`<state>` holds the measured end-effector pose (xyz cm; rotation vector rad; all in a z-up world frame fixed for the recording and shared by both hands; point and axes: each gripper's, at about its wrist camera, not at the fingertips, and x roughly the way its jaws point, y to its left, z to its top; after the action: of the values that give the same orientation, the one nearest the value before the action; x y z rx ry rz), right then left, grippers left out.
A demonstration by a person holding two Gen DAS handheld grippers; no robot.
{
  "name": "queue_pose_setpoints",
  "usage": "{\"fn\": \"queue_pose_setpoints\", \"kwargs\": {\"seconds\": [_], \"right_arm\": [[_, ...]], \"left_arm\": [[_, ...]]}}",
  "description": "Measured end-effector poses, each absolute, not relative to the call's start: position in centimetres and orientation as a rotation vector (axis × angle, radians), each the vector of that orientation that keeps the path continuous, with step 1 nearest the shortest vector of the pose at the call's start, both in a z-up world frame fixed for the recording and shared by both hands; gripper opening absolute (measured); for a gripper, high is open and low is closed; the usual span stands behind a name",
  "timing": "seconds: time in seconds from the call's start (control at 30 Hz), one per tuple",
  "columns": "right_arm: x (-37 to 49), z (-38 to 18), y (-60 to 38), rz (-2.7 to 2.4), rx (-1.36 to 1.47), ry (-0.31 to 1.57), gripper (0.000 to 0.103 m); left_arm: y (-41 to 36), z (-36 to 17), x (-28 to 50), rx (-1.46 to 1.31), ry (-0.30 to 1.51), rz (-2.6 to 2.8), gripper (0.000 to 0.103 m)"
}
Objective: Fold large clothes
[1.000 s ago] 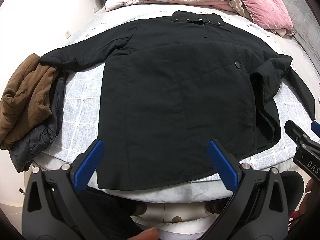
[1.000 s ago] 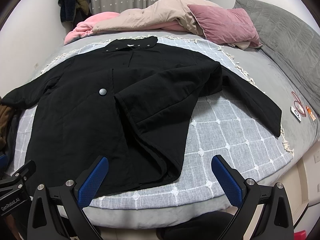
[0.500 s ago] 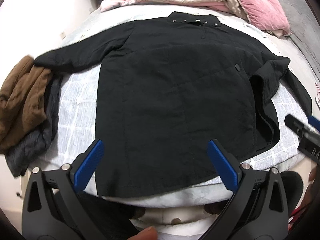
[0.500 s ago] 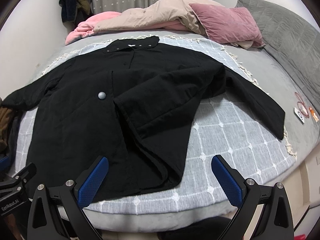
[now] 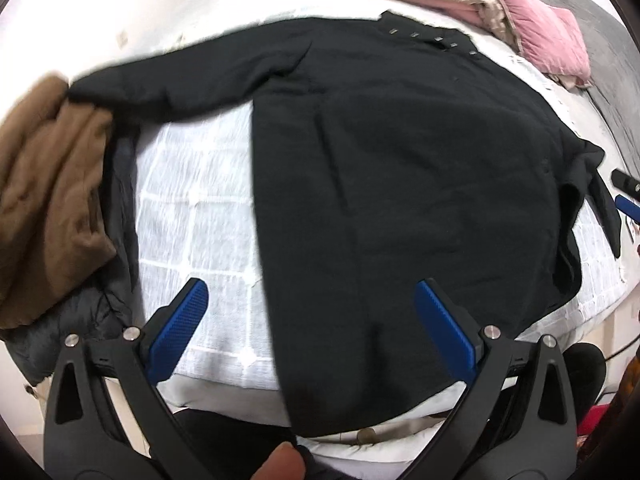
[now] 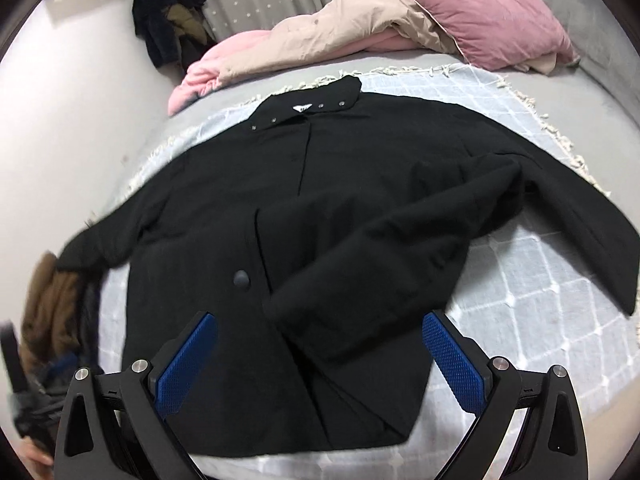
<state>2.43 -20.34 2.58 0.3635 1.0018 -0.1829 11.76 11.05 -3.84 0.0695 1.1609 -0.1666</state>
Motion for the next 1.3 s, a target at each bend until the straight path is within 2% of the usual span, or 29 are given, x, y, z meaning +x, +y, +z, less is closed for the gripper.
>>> {"fn": "queue_pose_setpoints", "kwargs": {"seconds": [0.13, 0.33, 0.37, 0.4, 0.43, 0.47, 0.57, 0.8, 0.9, 1.03, 1.13, 1.2, 1.27, 1.3], "right_arm": [[4.3, 1.4, -22.0, -0.178, 0.473, 1.007, 0.099], [7.3, -2.0, -22.9, -0.226, 0.532, 1.073, 0.087], [7.9, -3.0, -23.1, -0.222, 0.532, 1.096, 0.077], [8.1, -3.6, -23.2, -0.218, 0.534, 1.114, 0.053], [8.0, -4.3, -23.5, -0.206, 0.547, 1.132, 0.035], [7.5, -4.8, -23.9, -0.168, 0.596, 1.140, 0.010], [4.8, -4.2, -25.7, -0.106, 0.640, 1.099, 0.007], [-6.2, 0.1, -30.9, -0.247, 0.501, 1.031, 0.007], [-9.6, -1.2, -34.1, -0.370, 0.475, 1.089, 0.012], [-13.0, -3.8, -38.0, -0.462, 0.595, 1.155, 0.014], [-13.7, -3.6, -38.6, -0.353, 0.687, 1.072, 0.031], [-12.9, -3.1, -38.2, -0.291, 0.696, 1.027, 0.059], [-11.2, -3.2, -37.0, -0.252, 0.662, 1.024, 0.071], [-10.2, -3.5, -36.8, -0.240, 0.650, 1.027, 0.073]], "left_arm": [[12.6, -5.8, 12.0, 0.006, 1.213, -0.157, 0.102], [12.1, -9.0, 11.8, -0.042, 1.282, -0.227, 0.102], [11.9, -9.6, 11.8, -0.049, 1.296, -0.235, 0.102], [11.7, -10.3, 11.7, -0.055, 1.310, -0.237, 0.102], [11.7, -10.5, 11.7, -0.061, 1.320, -0.239, 0.102], [11.6, -10.8, 11.6, -0.065, 1.324, -0.241, 0.102], [11.6, -11.1, 11.2, -0.083, 1.325, -0.252, 0.102], [12.4, -11.8, 10.9, -0.098, 1.311, -0.284, 0.102], [12.8, -12.6, 10.7, -0.101, 1.321, -0.293, 0.102], [13.2, -12.5, 10.4, -0.099, 1.312, -0.312, 0.102], [13.9, -12.7, 10.1, -0.096, 1.313, -0.327, 0.103], [14.1, -12.8, 9.9, -0.079, 1.320, -0.332, 0.103], [13.9, -12.8, 10.2, -0.085, 1.324, -0.336, 0.103], [14.3, -12.8, 10.1, -0.106, 1.323, -0.337, 0.103]]}}
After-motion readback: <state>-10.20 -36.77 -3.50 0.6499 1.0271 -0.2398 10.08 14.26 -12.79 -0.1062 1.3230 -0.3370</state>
